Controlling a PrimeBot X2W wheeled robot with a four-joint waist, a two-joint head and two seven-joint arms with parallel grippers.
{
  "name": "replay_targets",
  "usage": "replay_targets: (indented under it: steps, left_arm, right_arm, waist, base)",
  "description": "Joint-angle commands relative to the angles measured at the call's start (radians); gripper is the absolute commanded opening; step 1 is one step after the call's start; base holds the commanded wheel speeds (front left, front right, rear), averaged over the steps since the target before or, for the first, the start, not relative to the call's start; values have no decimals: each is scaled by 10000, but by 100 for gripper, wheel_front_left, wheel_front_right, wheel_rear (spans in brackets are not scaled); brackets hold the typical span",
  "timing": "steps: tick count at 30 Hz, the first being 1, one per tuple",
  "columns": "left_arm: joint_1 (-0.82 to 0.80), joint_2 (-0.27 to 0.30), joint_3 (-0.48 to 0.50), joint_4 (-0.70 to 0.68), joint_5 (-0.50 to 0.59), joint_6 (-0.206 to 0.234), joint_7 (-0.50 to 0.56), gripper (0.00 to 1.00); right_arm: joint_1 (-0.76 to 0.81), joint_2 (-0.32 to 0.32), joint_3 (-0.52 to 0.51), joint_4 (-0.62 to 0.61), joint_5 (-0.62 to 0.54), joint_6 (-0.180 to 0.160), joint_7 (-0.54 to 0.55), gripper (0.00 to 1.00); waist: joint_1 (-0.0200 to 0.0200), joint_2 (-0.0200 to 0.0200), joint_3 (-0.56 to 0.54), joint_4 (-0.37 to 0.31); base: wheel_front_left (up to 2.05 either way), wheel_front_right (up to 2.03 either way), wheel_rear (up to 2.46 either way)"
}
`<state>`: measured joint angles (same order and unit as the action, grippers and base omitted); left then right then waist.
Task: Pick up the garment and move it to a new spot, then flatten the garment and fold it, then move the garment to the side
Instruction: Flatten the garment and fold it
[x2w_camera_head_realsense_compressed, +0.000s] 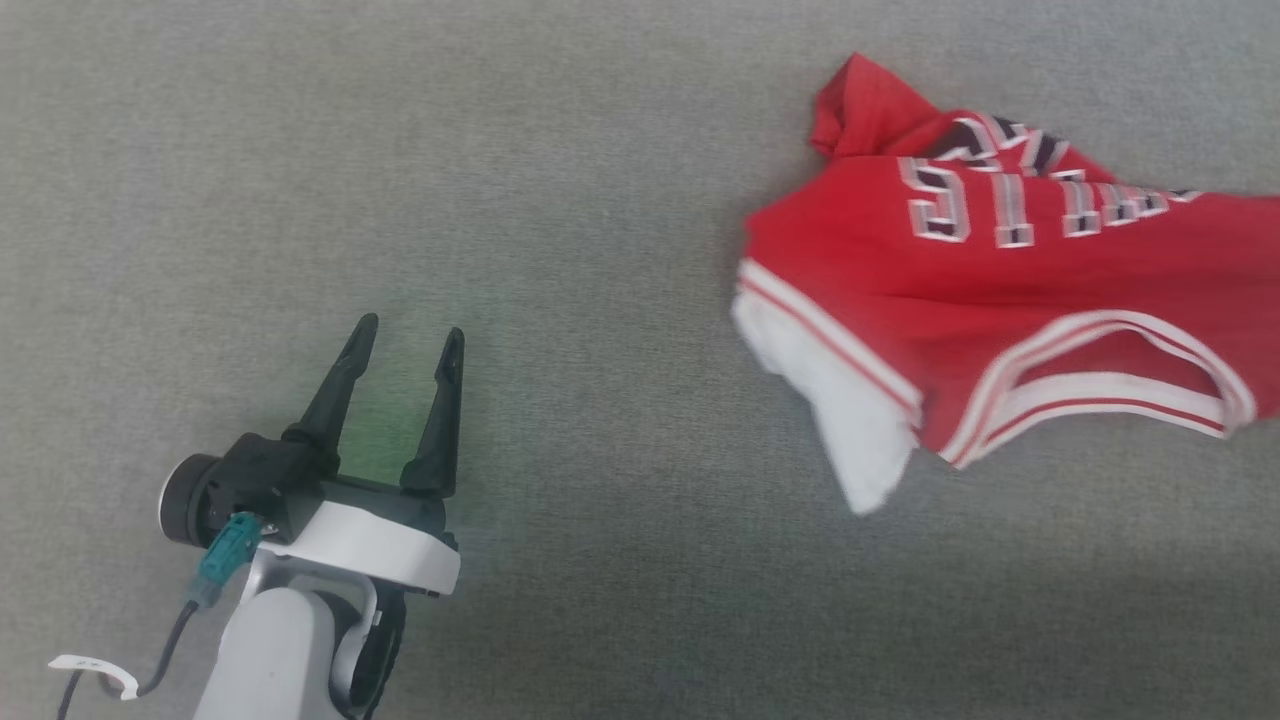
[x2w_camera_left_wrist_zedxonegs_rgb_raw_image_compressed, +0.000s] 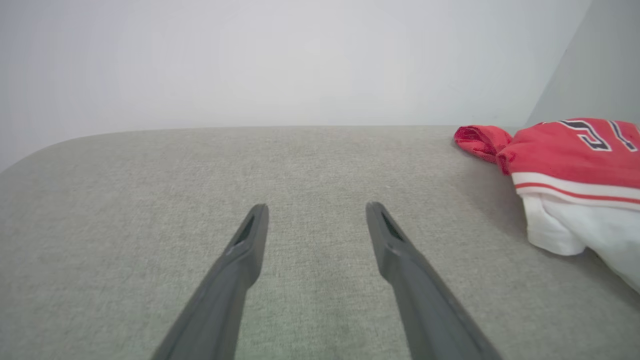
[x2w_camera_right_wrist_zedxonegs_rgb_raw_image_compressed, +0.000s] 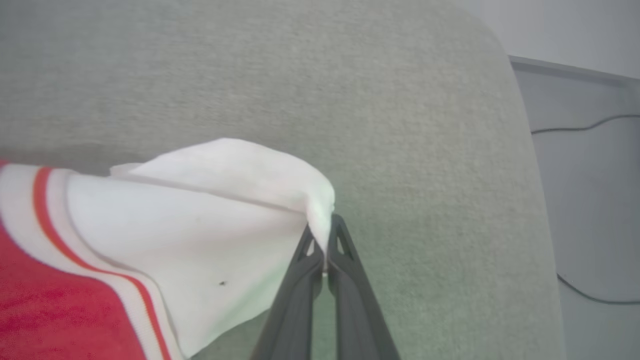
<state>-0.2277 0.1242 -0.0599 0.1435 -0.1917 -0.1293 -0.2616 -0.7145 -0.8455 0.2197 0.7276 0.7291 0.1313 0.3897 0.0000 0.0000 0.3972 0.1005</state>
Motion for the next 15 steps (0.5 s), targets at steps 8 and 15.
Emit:
replay_targets:
  steps: [8,15]
  left_arm:
    - [-217,481,-373,167,-279,-14,-49,100]
    - [-786,1496,-1225,496,-915,-14,-49,100]
  right_arm:
    - [227,348,-1212,1247,-1033,-9,-1668,0]
    - [265,1142,-1480,1125,-1833,-9,-3739,100]
  waist:
    - [0,0,78,-355]
    - [0,0,-382,-841]
  base:
    - [0,0,0]
    - [0,0,0]
